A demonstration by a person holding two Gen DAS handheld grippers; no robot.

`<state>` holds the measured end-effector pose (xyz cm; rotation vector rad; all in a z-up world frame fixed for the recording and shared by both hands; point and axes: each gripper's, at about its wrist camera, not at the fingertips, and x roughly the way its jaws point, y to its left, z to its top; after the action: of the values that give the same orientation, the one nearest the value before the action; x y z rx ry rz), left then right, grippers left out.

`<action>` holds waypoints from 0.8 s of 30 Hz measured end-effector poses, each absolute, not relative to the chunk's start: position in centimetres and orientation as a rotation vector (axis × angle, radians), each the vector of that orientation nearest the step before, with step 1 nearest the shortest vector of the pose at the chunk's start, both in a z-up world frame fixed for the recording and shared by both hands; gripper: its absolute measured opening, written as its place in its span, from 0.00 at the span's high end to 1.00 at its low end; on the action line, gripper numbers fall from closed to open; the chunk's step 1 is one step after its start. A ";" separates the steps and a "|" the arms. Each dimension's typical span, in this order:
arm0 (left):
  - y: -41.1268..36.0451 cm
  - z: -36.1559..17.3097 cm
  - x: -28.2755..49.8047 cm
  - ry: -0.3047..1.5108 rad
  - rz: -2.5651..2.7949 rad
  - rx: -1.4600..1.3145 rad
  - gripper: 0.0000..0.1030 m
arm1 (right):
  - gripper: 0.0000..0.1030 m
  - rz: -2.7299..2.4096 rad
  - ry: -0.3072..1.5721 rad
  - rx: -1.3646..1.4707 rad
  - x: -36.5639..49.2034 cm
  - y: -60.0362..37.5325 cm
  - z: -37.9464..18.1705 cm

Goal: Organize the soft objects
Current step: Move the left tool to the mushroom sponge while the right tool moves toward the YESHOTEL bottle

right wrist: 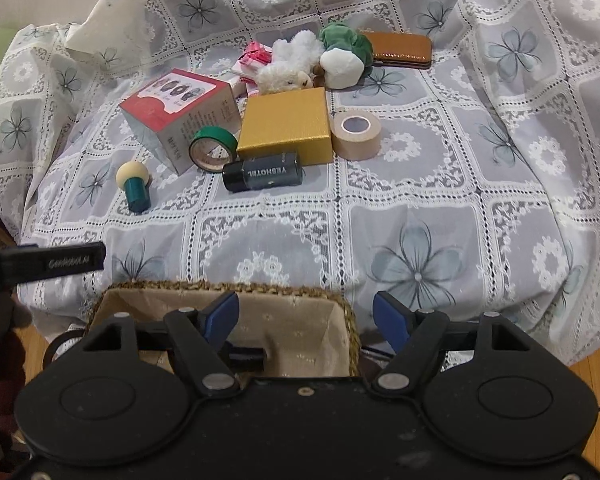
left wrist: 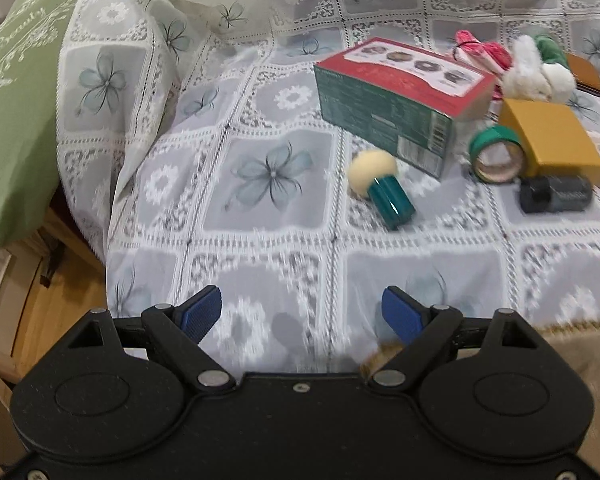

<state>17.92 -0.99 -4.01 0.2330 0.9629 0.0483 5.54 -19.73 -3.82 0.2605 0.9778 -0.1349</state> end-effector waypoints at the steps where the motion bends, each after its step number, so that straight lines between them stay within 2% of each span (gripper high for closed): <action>1: -1.0 -4.1 18.5 0.960 0.053 0.236 0.18 | 0.28 -0.133 0.977 0.259 5.7 -19.7 -3.8; 12: -0.3 -5.7 23.4 0.948 0.121 0.251 0.19 | 0.27 -0.101 0.993 0.257 7.7 -19.2 -4.5; 24: -2.0 -6.2 24.3 0.986 0.013 0.220 0.20 | 0.27 -0.103 1.001 0.273 8.5 -19.3 -4.9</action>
<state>24.25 -1.96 -6.20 0.2200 0.9856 0.0127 8.55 -19.28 -4.94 0.2730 1.0008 -0.1028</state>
